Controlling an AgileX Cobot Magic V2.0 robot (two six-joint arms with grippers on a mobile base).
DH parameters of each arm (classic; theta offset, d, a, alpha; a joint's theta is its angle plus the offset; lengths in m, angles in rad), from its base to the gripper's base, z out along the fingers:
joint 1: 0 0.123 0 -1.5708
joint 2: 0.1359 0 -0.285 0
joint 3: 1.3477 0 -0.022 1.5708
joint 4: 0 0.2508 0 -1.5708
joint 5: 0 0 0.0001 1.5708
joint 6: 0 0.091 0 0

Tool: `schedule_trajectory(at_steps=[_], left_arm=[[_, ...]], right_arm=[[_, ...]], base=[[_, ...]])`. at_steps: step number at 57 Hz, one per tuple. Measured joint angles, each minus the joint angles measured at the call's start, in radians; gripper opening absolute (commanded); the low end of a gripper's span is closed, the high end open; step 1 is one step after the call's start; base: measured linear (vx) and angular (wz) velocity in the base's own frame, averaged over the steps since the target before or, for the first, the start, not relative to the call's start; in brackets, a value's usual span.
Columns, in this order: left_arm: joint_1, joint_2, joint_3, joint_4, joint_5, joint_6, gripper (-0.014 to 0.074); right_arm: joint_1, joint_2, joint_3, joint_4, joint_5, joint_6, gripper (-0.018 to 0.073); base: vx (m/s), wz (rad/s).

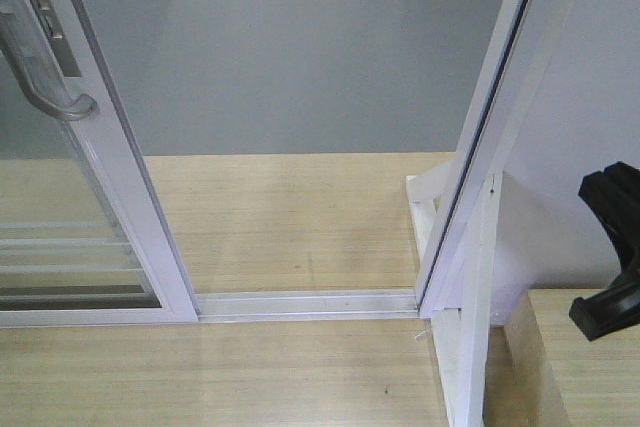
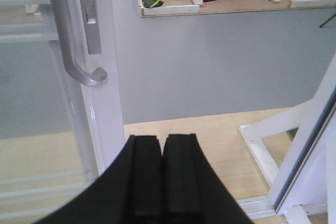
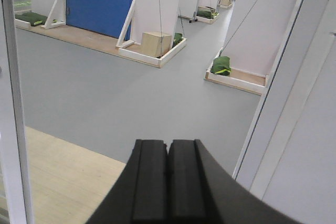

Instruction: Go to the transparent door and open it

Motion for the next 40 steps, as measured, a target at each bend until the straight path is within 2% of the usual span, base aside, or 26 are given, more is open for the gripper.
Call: schedule_trajectory(at_steps=[6,11,21,40], left_arm=[[0.0,-0.005,0.021,-0.092,-0.006,0.089,-0.0006],[0.0,-0.005,0.025,-0.126,-0.02,0.109,-0.0006],[0.0,-0.005,0.027,-0.137,-0.015,0.115,-0.0006],[0.0,-0.005,0.027,-0.138,0.106,0.115,-0.0006]], right_arm=[[0.0,-0.011,0.013,0.0,-0.015,0.0,-0.0004],[0.0,-0.011,0.013,0.0,-0.043,0.0,-0.0004],[0.0,-0.011,0.013,0.0,-0.043,0.0,-0.0004],[0.0,-0.011,0.013,0.0,-0.043,0.0,-0.0004]], base=[[0.0,0.0],[0.0,0.0],[0.0,0.0],[0.0,0.0]])
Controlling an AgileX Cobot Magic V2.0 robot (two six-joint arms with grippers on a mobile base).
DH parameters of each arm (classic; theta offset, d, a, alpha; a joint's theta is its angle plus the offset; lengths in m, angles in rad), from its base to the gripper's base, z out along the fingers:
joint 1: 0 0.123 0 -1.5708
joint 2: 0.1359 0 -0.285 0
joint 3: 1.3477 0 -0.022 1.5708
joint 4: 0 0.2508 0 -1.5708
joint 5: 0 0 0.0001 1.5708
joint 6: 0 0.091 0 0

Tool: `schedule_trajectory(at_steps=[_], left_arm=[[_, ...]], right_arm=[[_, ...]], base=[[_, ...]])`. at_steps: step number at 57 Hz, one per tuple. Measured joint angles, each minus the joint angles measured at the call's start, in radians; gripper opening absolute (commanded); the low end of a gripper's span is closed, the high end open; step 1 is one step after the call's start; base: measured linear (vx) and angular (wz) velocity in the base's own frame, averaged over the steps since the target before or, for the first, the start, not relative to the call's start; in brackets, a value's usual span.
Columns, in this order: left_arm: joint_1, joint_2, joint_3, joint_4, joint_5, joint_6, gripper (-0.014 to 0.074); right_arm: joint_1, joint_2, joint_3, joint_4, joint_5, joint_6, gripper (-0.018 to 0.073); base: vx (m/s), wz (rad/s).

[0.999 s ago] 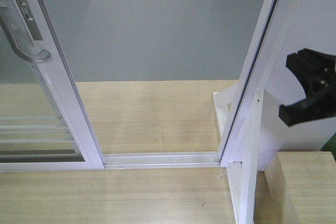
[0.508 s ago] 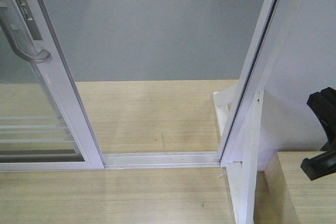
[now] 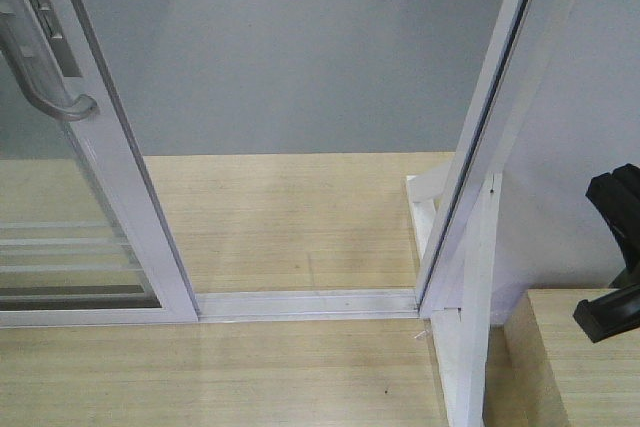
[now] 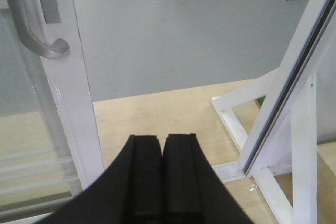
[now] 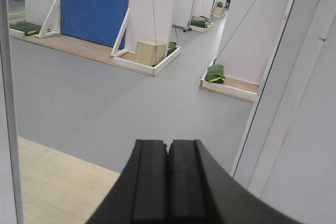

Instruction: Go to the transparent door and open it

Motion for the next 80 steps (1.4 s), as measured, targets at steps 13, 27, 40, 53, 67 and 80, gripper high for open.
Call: schedule_trajectory(at_steps=[13,27,40,53,67,80], left_arm=[[0.0,0.0,0.0,0.0,0.05,0.001,-0.0006],[0.0,0.0,0.0,0.018,0.006,0.009,-0.0006],[0.0,0.0,0.0,-0.015,-0.1,0.007,-0.0006],[0.0,0.0,0.0,0.063,-0.235,-0.066,-0.0006],[0.0,0.0,0.0,0.224,-0.262,-0.225,-0.0006],[0.0,0.0,0.0,0.229,-0.327,-0.234,-0.0006]], right_arm=[[0.0,-0.002,0.0,0.0,0.0,0.0,-0.0004],[0.0,-0.002,0.0,0.0,0.0,0.0,-0.0004],[0.0,-0.002,0.0,0.0,0.008,0.0,-0.0004],[0.0,-0.002,0.0,0.0,0.009,0.0,-0.0004],[0.0,-0.002,0.0,0.0,0.009,0.0,-0.0004],[0.0,-0.002,0.0,0.0,0.009,0.0,-0.0004]], base=[[0.0,0.0],[0.0,0.0],[0.0,0.0],[0.0,0.0],[0.0,0.0],[0.0,0.0]])
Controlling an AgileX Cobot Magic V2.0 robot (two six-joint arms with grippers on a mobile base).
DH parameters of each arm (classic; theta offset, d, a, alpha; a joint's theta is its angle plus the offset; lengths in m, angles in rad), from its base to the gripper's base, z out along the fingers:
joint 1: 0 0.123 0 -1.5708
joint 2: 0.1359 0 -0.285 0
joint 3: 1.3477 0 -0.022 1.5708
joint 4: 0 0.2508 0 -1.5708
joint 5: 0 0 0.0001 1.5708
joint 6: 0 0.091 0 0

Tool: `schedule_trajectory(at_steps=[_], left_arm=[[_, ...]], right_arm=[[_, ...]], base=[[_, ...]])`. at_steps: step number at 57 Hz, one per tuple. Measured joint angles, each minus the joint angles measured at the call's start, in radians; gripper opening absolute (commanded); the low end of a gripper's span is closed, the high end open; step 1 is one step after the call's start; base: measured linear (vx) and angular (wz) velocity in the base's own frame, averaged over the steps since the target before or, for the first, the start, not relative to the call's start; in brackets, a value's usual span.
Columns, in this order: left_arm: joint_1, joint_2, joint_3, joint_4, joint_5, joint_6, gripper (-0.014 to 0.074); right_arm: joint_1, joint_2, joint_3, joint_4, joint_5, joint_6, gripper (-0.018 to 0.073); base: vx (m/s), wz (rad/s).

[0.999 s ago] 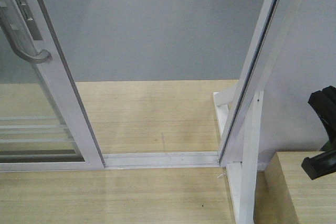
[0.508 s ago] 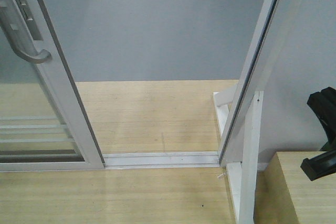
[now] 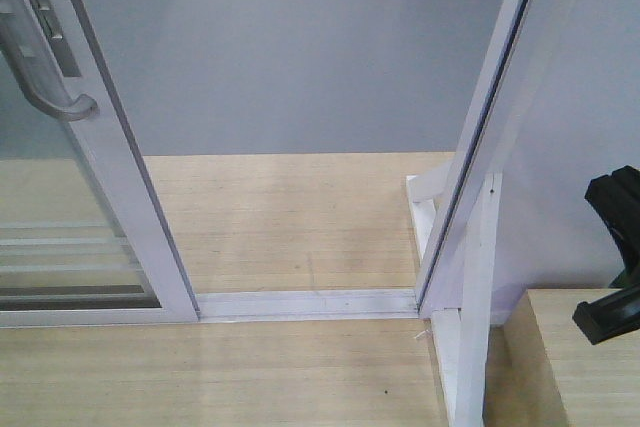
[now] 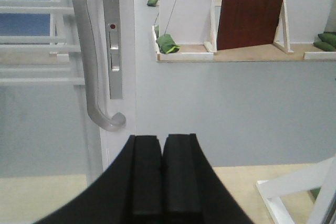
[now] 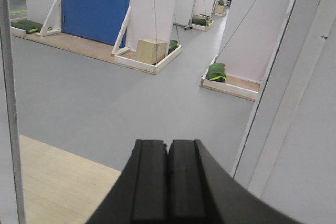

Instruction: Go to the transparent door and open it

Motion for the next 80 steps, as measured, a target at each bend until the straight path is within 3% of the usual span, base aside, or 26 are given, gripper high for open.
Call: schedule_trajectory(at_steps=[20,35,48,60,80], left_arm=[[0.0,-0.061,0.027,-0.007,-0.05,0.005,-0.0006],[0.0,-0.27,0.228,-0.007,-0.053,0.007,-0.0006],[0.0,-0.288,0.367,-0.007,-0.094,0.005,-0.0006],[0.0,-0.288,0.379,-0.008,-0.231,0.005,-0.0006],[0.0,-0.288,0.381,-0.008,-0.214,0.009,-0.0006]], right_arm=[[0.0,0.0,0.0,0.0,0.001,0.0,-0.0004],[0.0,0.0,0.0,0.0,0.001,0.0,-0.0004],[0.0,0.0,0.0,0.0,0.002,0.0,-0.0004],[0.0,0.0,0.0,0.0,0.003,0.0,-0.0004],[0.0,0.0,0.0,0.0,0.004,0.0,-0.0004]], base=[[0.0,0.0],[0.0,0.0],[0.0,0.0],[0.0,0.0],[0.0,0.0]])
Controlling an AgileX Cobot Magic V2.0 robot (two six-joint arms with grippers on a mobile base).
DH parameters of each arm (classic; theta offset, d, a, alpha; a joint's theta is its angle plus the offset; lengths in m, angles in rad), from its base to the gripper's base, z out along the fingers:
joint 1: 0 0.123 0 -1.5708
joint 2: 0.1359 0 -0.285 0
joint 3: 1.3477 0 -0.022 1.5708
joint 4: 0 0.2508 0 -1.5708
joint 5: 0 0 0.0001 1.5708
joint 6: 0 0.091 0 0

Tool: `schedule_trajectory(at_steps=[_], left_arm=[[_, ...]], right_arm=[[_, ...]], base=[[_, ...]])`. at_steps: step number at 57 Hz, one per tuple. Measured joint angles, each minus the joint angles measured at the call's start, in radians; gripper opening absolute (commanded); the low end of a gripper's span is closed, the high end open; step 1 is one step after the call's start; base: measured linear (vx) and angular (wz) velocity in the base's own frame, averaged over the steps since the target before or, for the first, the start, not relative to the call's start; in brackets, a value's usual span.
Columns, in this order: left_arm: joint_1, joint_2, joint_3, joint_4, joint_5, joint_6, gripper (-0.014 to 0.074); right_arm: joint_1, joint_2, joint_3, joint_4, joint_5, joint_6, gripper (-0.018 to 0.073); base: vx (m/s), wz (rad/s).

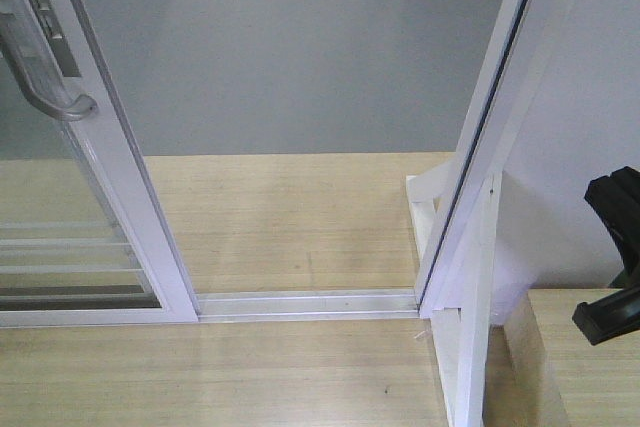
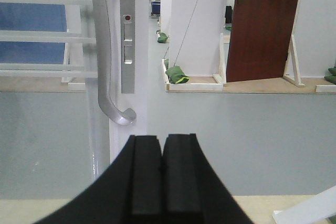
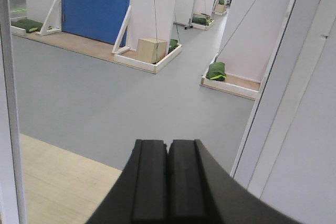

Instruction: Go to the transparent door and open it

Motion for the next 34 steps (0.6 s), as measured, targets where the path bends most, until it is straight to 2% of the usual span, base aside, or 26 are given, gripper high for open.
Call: schedule_trajectory(at_steps=[34], left_arm=[[0.0,0.0,0.0,0.0,0.026,0.0,-0.0006]], right_arm=[[0.0,0.0,0.0,0.0,0.0,0.0,-0.0004]], base=[[0.0,0.0]])
